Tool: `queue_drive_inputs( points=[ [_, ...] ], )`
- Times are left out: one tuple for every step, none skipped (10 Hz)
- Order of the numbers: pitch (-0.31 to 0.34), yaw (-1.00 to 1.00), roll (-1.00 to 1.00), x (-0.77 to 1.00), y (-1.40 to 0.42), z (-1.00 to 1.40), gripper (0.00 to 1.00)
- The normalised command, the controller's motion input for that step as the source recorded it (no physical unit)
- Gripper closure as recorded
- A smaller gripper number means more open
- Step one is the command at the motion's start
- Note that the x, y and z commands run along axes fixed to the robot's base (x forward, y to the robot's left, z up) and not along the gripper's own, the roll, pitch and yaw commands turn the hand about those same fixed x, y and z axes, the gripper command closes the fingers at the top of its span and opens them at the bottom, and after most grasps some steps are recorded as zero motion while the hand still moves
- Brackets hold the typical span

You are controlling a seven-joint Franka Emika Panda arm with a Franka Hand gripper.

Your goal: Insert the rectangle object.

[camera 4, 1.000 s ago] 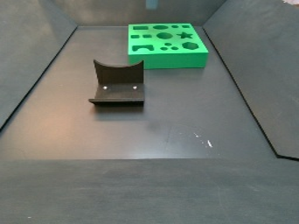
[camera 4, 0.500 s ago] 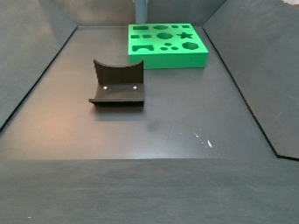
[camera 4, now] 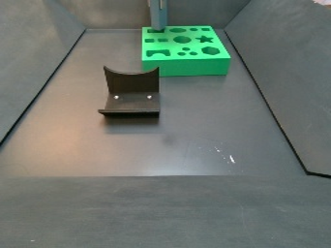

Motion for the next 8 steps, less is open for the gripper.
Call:
queue_drive_inputs(
  points=[
    [0.000,-1.00,0.03,0.00,0.00,-0.25,1.00],
    [0.000,-1.00,0.05,0.00,0.00,-0.28,1.00],
    [0.000,-1.00,0.05,0.00,0.00,-0.29,1.00],
    [0.000,-1.00,0.06,0.00,0.00,-0.29,1.00],
    [0.000,-1.00,0.07,0.00,0.00,-0.32,1.00],
    [0.000,-1.00,0.08,0.00,0.00,-0.33,1.00],
    [0.000,-1.00,0.09,0.00,0.00,-0.34,1.00],
    [0.000,-0.99,0.10,0.00,0.02,-0.35,1.00]
  ],
)
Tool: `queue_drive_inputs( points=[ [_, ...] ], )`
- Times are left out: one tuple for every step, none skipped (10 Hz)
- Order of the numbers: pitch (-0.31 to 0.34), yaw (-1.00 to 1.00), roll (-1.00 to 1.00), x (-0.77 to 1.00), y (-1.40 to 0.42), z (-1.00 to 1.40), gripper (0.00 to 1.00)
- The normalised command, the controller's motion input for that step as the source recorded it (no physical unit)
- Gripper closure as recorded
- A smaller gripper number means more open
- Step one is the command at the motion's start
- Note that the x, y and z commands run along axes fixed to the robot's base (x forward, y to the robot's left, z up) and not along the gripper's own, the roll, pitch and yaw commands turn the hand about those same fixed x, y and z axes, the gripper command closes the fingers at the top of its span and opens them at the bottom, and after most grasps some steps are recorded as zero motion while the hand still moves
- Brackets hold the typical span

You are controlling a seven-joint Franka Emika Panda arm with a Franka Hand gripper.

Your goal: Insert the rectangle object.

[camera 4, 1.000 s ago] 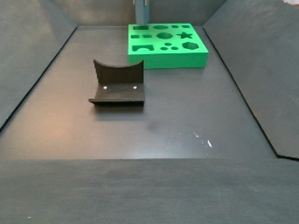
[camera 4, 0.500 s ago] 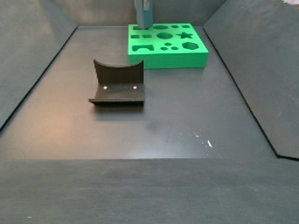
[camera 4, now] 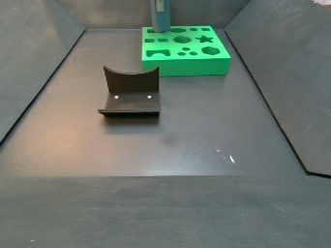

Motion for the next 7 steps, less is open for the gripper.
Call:
queue_drive_inputs(
  points=[
    [0.000,-0.99,0.10,0.01,0.03,-0.35,1.00],
    [0.000,-0.99,0.11,0.06,0.03,-0.37,1.00],
    [-0.001,-0.97,0.13,0.15,0.01,-0.39,1.00],
    [-0.043,-0.80,0.14,0.39,0.00,-0.46,1.00],
    [-0.090,-0.68,0.05,0.51,0.00,-0.67,1.00],
    [-0.140,-0.59,0.03,0.57,0.00,-0.70,1.00],
    [-0.140,-0.37,0.07,0.54,-0.04,-0.76,1.00]
  ],
)
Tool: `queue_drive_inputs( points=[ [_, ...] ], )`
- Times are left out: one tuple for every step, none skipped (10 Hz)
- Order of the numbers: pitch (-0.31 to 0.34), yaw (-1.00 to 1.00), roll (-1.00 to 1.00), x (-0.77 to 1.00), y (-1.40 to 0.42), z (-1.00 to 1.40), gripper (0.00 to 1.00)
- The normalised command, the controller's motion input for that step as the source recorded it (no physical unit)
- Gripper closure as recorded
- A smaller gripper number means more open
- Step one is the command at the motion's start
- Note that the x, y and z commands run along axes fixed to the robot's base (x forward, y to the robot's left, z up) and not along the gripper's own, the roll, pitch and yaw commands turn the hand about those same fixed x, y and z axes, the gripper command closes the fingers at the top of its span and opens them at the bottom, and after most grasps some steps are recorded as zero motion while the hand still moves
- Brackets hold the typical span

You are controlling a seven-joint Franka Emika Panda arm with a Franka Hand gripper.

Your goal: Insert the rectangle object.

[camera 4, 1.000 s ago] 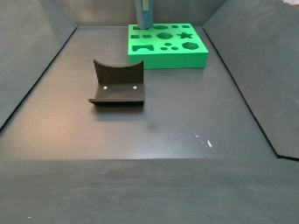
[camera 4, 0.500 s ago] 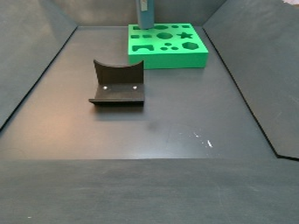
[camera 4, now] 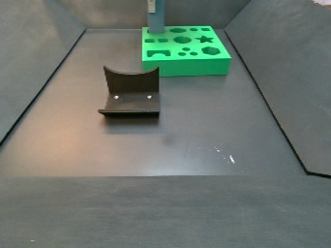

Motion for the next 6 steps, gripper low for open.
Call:
queue_drive_inputs(
  points=[
    [-0.187,0.10,-0.03,0.18,0.00,-0.79,1.00],
    [-0.264,0.00,-0.06,0.00,-0.01,-0.72,1.00],
    [-0.336,0.00,-0.11,-0.08,0.00,-0.54,1.00],
    [-0.344,0.00,-0.12,-0.11,0.00,-0.51,1.00],
    [-0.244,0.00,-0.15,0.00,0.00,-0.63,1.00],
    [-0.139,0.00,-0.07,0.23,-0.01,-0.67,1.00]
  ],
)
